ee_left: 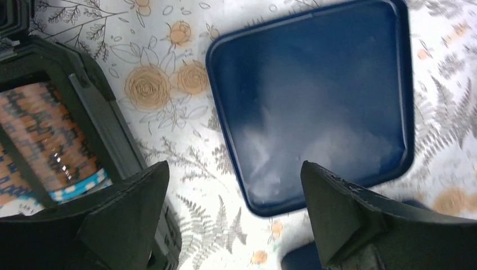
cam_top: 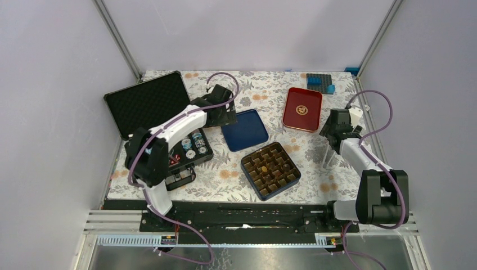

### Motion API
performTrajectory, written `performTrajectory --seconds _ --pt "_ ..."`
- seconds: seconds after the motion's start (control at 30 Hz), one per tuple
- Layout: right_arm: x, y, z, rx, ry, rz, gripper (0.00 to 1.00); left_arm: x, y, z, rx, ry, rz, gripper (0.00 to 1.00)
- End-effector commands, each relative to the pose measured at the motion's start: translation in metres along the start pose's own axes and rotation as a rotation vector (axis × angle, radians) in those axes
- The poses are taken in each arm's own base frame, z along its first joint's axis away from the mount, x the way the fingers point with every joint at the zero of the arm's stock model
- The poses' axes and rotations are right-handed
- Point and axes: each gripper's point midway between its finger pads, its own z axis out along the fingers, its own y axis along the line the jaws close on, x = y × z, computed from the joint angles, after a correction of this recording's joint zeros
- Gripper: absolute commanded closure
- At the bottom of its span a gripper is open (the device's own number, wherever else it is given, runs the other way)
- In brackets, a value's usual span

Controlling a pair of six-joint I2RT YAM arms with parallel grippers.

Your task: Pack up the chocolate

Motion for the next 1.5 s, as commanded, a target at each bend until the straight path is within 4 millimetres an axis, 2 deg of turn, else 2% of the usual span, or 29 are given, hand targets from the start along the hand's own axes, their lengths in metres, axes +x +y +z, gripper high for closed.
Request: performTrajectory --seconds 0.0,0.13,0.33,0.5,0.63,0.73,0.77,0.83,0.97,1.07,1.17,1.3,1.4,1.47 --pt "-0.006 0.0 0.011 0.0 -0.015 0.06 0.13 -0.021 0.002 0.022 -0.103 -0.062 -0.084 0.09" --pt "-0.02 0.005 0.002 -0.029 -0.036 0.061 0.07 -0.012 0.005 0.043 -0.173 -0.058 -0.091 0.14" --pt "-0.059 0.023 -0.034 -0.161 -0.096 0.094 0.06 0.013 0.008 0.07 -0.257 -0.052 -0.151 0.28" --pt "-0.07 0.04 -0.067 -0.307 -0.097 0.143 0.07 0.033 0.005 0.087 -0.222 -0.022 -0.206 0.51" --pt "-0.074 0.043 -0.084 -0.358 -0.098 0.152 0.07 0.046 0.008 0.094 -0.234 0.003 -0.232 0.72" --pt "-0.079 0.048 -0.096 -0.405 -0.094 0.155 0.07 0.047 0.01 0.095 -0.234 -0.004 -0.234 0.97" --pt "-0.081 0.051 -0.101 -0.424 -0.091 0.153 0.07 0.042 0.01 0.092 -0.235 -0.019 -0.228 1.0" --pt "-0.086 0.058 -0.111 -0.475 -0.079 0.135 0.07 0.02 0.01 0.079 -0.233 -0.082 -0.208 1.0" --pt "-0.097 0.08 -0.136 -0.611 -0.039 0.101 0.07 -0.046 0.006 0.031 -0.191 -0.257 -0.177 1.0" --pt "-0.099 0.103 -0.16 -0.771 0.005 0.075 0.07 -0.081 -0.004 -0.003 -0.106 -0.351 -0.071 1.0" --pt "-0.102 0.123 -0.183 -0.903 0.032 0.046 0.07 -0.099 -0.012 -0.034 -0.034 -0.405 0.021 1.0" --pt "-0.086 0.163 -0.216 -1.127 0.083 -0.012 0.06 -0.111 -0.022 -0.073 0.074 -0.46 0.095 1.0" --pt "-0.066 0.19 -0.227 -1.289 0.134 -0.018 0.05 -0.114 -0.032 -0.092 0.162 -0.475 0.122 1.0" --pt "-0.057 0.202 -0.228 -1.355 0.161 -0.014 0.05 -0.111 -0.038 -0.099 0.204 -0.456 0.139 1.0"
